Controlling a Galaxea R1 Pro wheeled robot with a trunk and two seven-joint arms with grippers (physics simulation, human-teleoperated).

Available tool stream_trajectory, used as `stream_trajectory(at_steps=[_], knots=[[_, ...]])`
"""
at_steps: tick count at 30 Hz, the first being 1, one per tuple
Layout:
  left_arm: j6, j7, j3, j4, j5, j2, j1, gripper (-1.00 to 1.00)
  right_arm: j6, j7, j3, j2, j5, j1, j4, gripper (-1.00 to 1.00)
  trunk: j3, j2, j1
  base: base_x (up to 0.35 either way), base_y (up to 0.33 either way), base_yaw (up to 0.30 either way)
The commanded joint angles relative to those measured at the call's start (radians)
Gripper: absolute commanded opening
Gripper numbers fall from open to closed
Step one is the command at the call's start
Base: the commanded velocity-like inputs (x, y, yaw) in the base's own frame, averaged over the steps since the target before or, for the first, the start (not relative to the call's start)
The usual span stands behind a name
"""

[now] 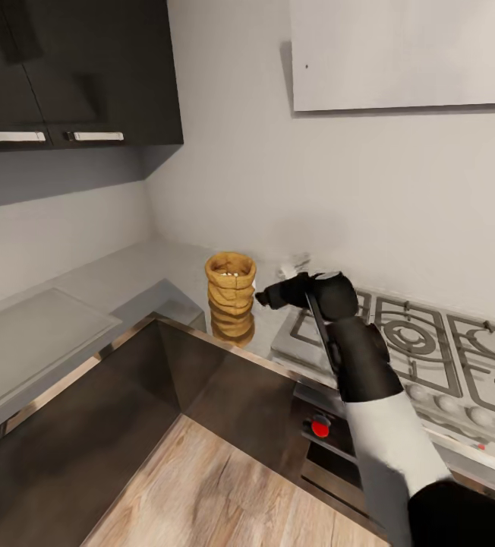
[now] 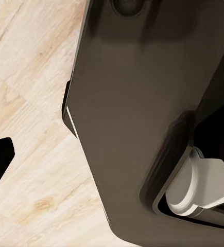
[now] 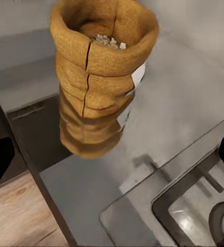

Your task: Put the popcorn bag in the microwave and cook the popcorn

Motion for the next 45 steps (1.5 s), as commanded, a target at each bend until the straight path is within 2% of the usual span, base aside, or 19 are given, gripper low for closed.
stream_trajectory(at_steps=[1,3,7,9,12,13,14,15,24,36,45], knots=[[-0.002,0.001,-0.001,-0.001,0.004,0.0,0.0,1.0,0.004,0.007,-0.026,0.0,0.01,-0.041,0.051,1.0,-0.001,-0.001,0.0,0.0,0.0,0.0],[-0.002,0.001,-0.001,-0.001,0.004,0.0,0.0,1.0,0.004,0.002,-0.065,0.0,0.012,-0.101,0.135,1.0,-0.001,-0.001,0.0,0.0,0.0,0.0],[-0.002,0.001,-0.001,-0.001,0.004,0.0,0.0,1.0,0.004,-0.055,-0.166,0.0,0.014,-0.274,0.385,1.0,-0.001,-0.001,0.0,0.0,0.0,0.0],[-0.002,0.001,-0.001,-0.001,0.004,0.0,0.0,1.0,0.004,-0.082,-0.193,0.0,0.014,-0.334,0.466,1.0,-0.001,-0.001,0.0,0.0,0.0,0.0],[-0.002,0.001,-0.001,-0.001,0.004,0.0,0.001,1.0,0.004,-0.122,-0.222,0.0,0.016,-0.365,0.495,1.0,-0.001,-0.001,0.0,0.0,0.0,0.0],[-0.002,0.001,-0.001,-0.001,0.004,0.0,0.0,1.0,0.004,-0.137,-0.261,0.0,0.016,-0.37,0.49,1.0,-0.001,-0.001,0.0,0.0,0.0,0.0],[-0.002,0.001,-0.001,-0.001,0.004,0.0,0.0,1.0,0.004,-0.142,-0.326,0.0,0.016,-0.371,0.474,1.0,-0.001,-0.001,0.0,0.0,0.0,0.0],[-0.002,0.001,-0.001,-0.001,0.004,0.0,0.0,1.0,0.004,-0.143,-0.334,0.0,0.016,-0.371,0.472,1.0,-0.001,-0.001,0.0,0.0,0.0,0.0],[-0.002,0.0,-0.004,-0.001,0.008,0.002,0.0,1.0,0.004,-0.144,-0.343,0.0,0.017,-0.371,0.47,1.0,-0.001,-0.001,0.0,0.011,0.0,0.0],[-0.002,-0.005,-0.006,-0.001,0.004,0.003,0.001,1.0,0.004,-0.148,-0.343,0.0,0.017,-0.371,0.469,1.0,-0.001,-0.001,0.0,0.257,0.0,0.0],[-0.002,-0.003,-0.006,-0.001,0.004,0.001,0.001,1.0,0.004,-0.149,-0.346,0.0,0.016,-0.371,0.47,1.0,-0.001,-0.001,0.0,0.05,0.0,0.217]])
